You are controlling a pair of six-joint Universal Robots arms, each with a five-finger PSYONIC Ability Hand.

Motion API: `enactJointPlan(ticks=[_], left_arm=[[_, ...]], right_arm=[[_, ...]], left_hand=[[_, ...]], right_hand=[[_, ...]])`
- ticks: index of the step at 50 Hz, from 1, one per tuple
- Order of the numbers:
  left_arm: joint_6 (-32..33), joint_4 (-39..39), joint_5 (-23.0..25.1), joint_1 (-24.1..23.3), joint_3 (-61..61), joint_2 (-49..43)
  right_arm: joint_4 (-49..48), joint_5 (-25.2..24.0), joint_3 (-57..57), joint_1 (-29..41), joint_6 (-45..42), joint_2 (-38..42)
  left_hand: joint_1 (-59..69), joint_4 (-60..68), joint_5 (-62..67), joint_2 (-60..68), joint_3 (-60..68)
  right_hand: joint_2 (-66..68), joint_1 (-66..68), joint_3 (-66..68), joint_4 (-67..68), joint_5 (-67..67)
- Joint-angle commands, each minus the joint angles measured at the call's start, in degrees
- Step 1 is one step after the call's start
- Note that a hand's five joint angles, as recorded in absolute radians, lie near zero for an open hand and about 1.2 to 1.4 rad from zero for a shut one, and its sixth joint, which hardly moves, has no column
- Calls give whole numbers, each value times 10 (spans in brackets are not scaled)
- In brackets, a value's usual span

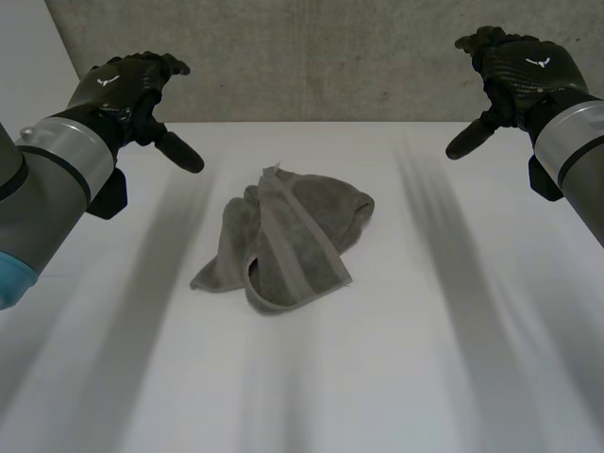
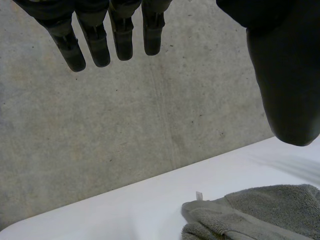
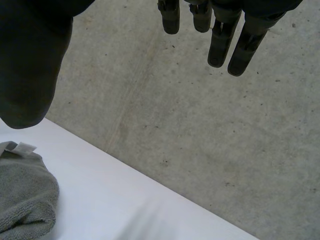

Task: Fold the towel.

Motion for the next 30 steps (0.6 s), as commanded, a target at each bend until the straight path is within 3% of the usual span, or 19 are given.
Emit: enactJointPlan(ticks=[1,13,18,20,26,30], left_arm=[[-1,0,1,0,-1,0],[11,5,4,0,-5,-1],[78,9,4,0,-2,-25],[135,23,4,2,2,-58],[196,43,6,36,3,-115],[215,41,36,62,14,-182]], right_arm=[[0,-1,-1,0,0,1],[1,-17,3,7,-3,1],[12,-65,6,10,-34,15],[17,-95,7,21,-62,40],[13,-97,1,104,-96,103],[10,-99,-5,127,-105,138]], left_hand=[[-68,-32,-29,-35,-28],[-68,-32,-29,-35,-28],[-68,-32,-29,-35,-28],[-68,-32,-29,-35,-28],[-68,-32,-29,-35,-28],[-68,-32,-29,-35,-28]], right_hand=[[-50,-56,-23,-38,-35],[-50,-56,-23,-38,-35],[-50,-56,-23,-38,-35],[-50,-56,-23,-38,-35],[-50,-56,-23,-38,-35],[-50,-56,-23,-38,-35]])
